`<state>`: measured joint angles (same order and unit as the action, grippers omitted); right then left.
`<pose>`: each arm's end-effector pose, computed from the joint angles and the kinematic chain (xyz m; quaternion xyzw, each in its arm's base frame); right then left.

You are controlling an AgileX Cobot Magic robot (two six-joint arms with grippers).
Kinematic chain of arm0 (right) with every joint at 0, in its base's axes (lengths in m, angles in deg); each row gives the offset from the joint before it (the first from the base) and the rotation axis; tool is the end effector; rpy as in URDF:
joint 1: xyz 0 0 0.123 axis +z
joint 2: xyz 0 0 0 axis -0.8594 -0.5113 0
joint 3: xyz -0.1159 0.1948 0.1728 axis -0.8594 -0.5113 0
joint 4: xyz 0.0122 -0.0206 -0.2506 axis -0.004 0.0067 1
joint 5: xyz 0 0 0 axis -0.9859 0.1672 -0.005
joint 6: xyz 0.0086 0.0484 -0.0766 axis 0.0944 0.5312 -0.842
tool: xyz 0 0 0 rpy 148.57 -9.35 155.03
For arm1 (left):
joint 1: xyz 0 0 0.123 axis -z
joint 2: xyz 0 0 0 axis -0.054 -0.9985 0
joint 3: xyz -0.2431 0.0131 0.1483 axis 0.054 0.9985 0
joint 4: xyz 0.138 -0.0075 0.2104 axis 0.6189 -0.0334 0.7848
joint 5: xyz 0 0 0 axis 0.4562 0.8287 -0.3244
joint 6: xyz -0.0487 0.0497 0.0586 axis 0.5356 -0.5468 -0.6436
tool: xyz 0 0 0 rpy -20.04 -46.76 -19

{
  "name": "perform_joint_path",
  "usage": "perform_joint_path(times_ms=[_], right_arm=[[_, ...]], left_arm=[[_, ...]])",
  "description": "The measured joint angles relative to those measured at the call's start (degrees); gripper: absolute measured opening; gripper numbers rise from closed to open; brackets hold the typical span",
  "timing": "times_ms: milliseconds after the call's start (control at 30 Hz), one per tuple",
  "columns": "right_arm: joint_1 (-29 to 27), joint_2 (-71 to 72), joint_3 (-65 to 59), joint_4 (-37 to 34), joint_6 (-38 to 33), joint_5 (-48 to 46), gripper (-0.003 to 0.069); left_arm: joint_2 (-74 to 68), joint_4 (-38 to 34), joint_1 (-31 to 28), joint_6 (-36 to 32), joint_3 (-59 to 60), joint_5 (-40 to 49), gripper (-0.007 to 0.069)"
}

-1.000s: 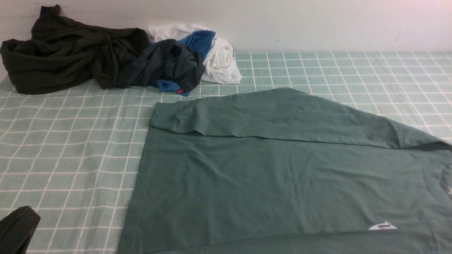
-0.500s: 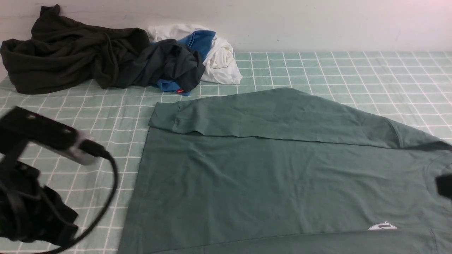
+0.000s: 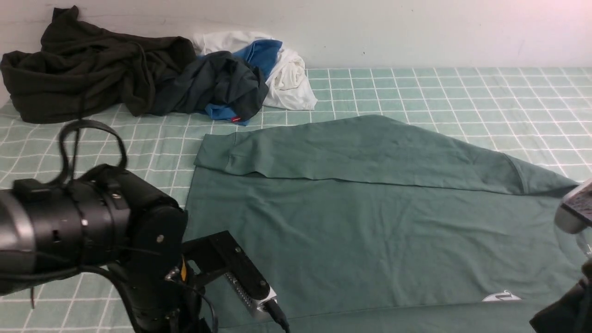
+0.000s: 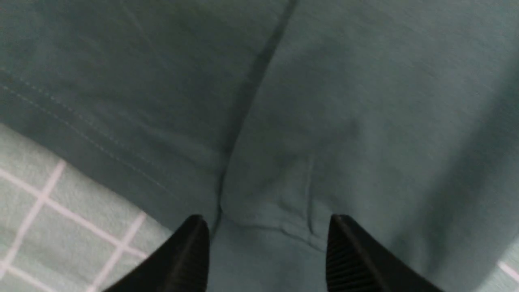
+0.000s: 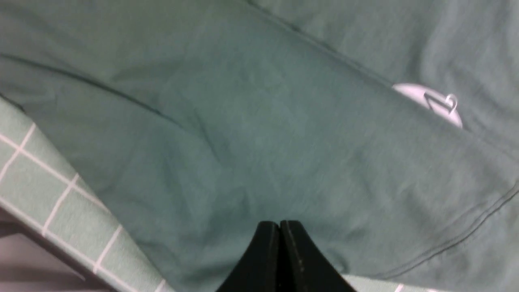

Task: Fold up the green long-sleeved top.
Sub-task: Use the left arm to clamp the cuff closest to it, then use the left arm to drag and place the cuff at the centered position on the left edge of the fabric

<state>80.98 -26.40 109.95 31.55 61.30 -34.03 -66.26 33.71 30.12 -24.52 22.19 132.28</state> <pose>0.1366 0.0682 0.2881 -0.2563 0.9524 0.0884 0.1393 0.2147 -0.1376 0.1822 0.4370 0.8992 0.0123 0.0196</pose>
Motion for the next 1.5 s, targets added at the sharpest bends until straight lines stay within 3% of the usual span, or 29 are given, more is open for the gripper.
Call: perform_joint_path(times_ms=[267,400,500,600,1067,1267,1500], right_arm=[[0.0,0.0,0.0,0.0,-0.04,2.85,-0.0014],[0.0,0.0,0.0,0.0,-0.04,3.38,-0.0014],[0.0,0.0,0.0,0.0,-0.04,3.44,-0.0014],[0.0,0.0,-0.02,0.0,-0.04,3.81,-0.0014],[0.0,0.0,-0.02,4.23,0.07,7.9,-0.0014],[0.0,0.0,-0.07,9.61,5.89,7.96,-0.0014],[0.0,0.0,-0.07,18.14,15.09,7.96,-0.0014]], left_arm=[[-6.43,-0.28,0.0,0.79,-0.32,-3.47,0.0351],[-6.52,-1.21,0.0,0.79,-0.47,-3.4,0.0236],[-6.33,-1.27,0.0,0.84,-1.69,-2.66,0.007],[-5.76,-1.02,0.0,0.84,-4.68,-0.23,0.0013],[-10.59,7.89,0.0,-0.6,-36.89,13.7,0.0006],[-19.75,9.2,-1.72,-0.71,-50.6,18.21,0.0011],[-26.55,5.11,-6.05,-2.57,-55.0,18.32,0.0015]])
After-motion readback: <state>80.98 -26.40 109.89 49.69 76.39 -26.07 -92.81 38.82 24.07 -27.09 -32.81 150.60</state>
